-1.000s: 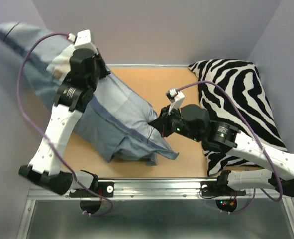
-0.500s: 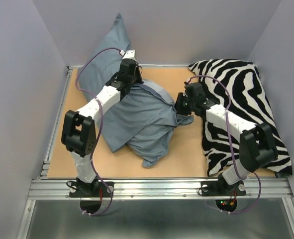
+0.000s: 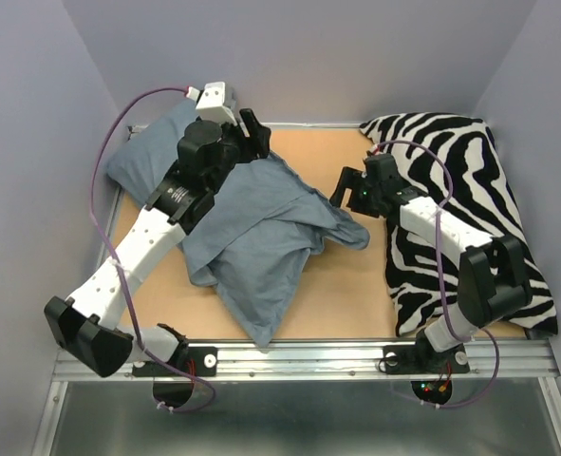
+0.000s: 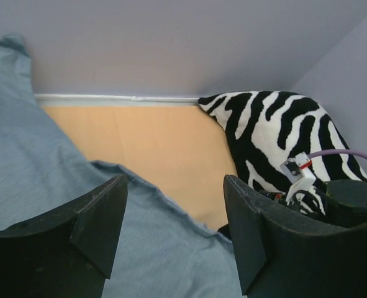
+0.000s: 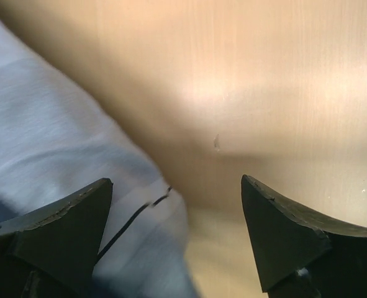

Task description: Remove the pillowcase from the pillow

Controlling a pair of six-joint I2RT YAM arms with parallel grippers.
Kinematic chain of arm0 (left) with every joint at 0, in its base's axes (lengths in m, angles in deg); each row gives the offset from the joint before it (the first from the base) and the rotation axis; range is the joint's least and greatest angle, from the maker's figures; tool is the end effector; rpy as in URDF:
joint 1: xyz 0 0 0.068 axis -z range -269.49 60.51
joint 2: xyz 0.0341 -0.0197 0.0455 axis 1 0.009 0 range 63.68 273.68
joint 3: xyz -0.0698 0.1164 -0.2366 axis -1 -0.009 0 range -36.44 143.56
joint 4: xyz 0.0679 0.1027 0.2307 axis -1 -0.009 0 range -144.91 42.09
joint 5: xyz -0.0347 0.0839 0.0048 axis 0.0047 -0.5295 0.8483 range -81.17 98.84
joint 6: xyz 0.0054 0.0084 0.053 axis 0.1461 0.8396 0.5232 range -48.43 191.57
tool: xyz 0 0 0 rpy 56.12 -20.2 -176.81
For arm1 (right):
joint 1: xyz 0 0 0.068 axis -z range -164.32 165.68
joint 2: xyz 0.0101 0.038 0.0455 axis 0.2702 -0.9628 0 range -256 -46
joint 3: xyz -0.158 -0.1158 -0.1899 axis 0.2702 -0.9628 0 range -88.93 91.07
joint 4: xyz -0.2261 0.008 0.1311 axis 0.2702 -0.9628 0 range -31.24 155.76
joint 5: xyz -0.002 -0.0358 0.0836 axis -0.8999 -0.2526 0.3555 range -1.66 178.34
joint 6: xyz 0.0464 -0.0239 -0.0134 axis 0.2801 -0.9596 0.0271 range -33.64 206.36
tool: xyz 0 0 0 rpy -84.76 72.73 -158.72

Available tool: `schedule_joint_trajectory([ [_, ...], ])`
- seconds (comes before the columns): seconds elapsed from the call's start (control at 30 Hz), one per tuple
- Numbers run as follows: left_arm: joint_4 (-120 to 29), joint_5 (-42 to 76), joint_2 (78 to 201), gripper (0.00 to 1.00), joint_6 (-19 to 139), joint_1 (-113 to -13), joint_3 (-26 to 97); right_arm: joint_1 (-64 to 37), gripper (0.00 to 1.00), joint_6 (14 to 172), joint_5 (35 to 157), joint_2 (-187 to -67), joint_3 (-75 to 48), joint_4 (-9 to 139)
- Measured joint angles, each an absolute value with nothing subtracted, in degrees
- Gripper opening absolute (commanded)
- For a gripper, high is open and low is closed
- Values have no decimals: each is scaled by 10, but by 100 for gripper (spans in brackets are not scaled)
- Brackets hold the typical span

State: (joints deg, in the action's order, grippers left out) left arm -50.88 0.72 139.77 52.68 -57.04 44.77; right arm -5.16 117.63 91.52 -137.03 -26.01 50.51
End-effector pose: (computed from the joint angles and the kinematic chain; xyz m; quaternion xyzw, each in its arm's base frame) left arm 0.2596 -0.1590 0.4554 0.0311 0.6932 -0.2670 0.6688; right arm 0.3253 0.1259 0.2398 0.0725 0.9151 0.1967 0.3444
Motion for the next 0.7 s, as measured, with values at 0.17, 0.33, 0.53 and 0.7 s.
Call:
schedule_joint_trajectory([
  [0.17, -556, -84, 1337, 72, 510, -545, 376, -52, 93, 1171, 907, -1300, -259, 491],
  [0.33, -607, -115, 1298, 74, 501, -511, 265, -52, 94, 1164, 920, -1227, -234, 480],
  [0.53, -645, -117, 1285, 74, 499, -490, 213, -116, 95, 1164, 949, -1183, -233, 480],
  [0.7, -644, -126, 1294, 74, 501, -487, 213, -276, 95, 1168, 917, -1214, -237, 482],
])
